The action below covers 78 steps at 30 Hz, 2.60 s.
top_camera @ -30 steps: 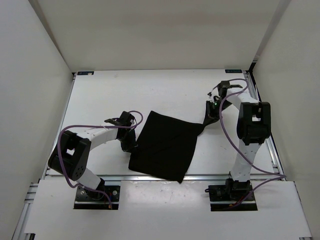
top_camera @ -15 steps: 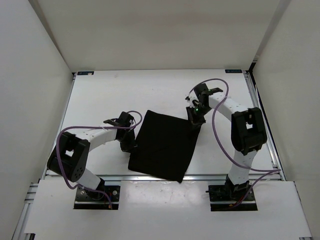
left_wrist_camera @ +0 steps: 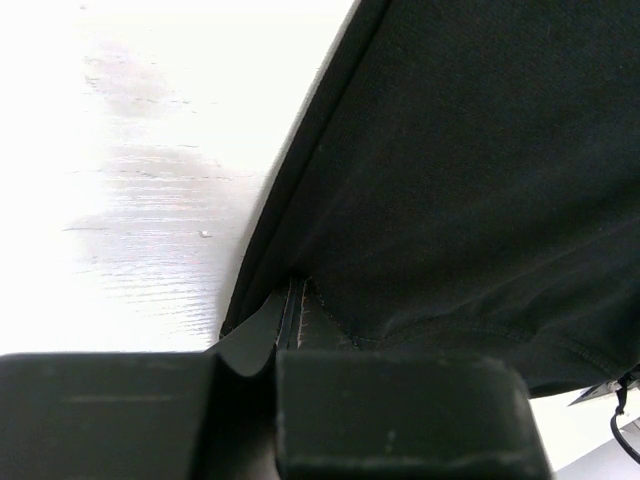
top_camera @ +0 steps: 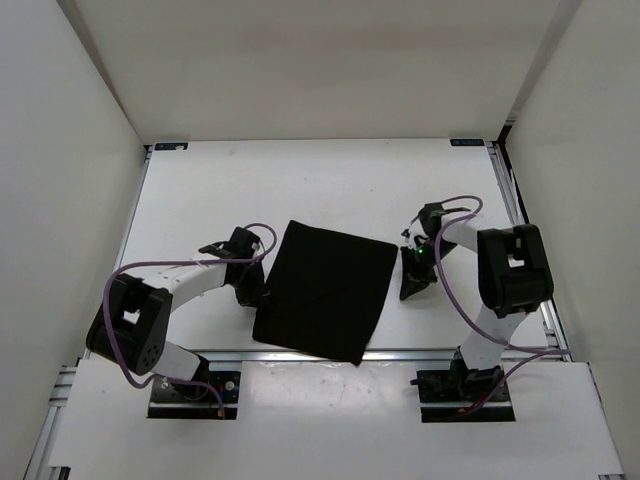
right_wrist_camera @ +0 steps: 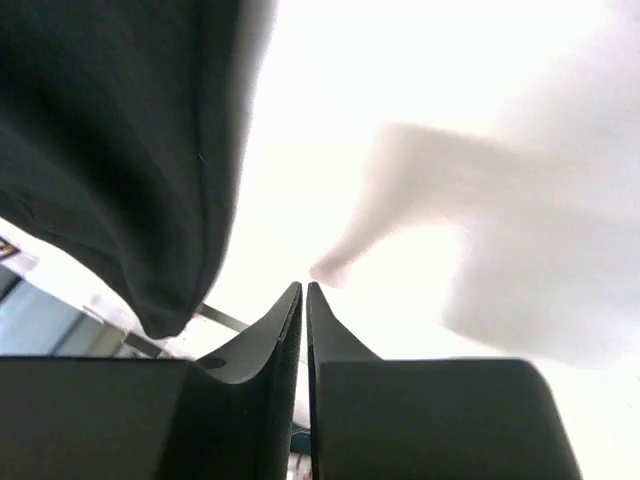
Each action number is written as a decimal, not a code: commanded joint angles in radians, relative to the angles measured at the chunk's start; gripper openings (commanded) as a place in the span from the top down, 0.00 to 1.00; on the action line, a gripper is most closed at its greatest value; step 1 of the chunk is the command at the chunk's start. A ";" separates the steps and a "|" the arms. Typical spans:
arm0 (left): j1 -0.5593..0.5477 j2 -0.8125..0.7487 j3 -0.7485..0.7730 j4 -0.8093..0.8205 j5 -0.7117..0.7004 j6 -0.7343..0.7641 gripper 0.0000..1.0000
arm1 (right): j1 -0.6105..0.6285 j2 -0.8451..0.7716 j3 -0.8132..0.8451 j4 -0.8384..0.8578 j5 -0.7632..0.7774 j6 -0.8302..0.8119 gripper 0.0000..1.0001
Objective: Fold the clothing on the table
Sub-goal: Fold the skirt
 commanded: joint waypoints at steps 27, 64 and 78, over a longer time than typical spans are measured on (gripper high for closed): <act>0.040 -0.028 -0.051 -0.048 -0.106 0.017 1.00 | -0.009 0.008 -0.027 0.057 0.051 0.041 0.93; 0.025 0.495 0.538 -0.022 -0.111 0.030 1.00 | 0.180 -0.236 0.094 -0.078 -0.151 0.190 0.67; 0.060 0.362 0.511 -0.046 -0.046 0.056 1.00 | 0.103 -0.115 0.006 0.056 -0.043 0.285 0.89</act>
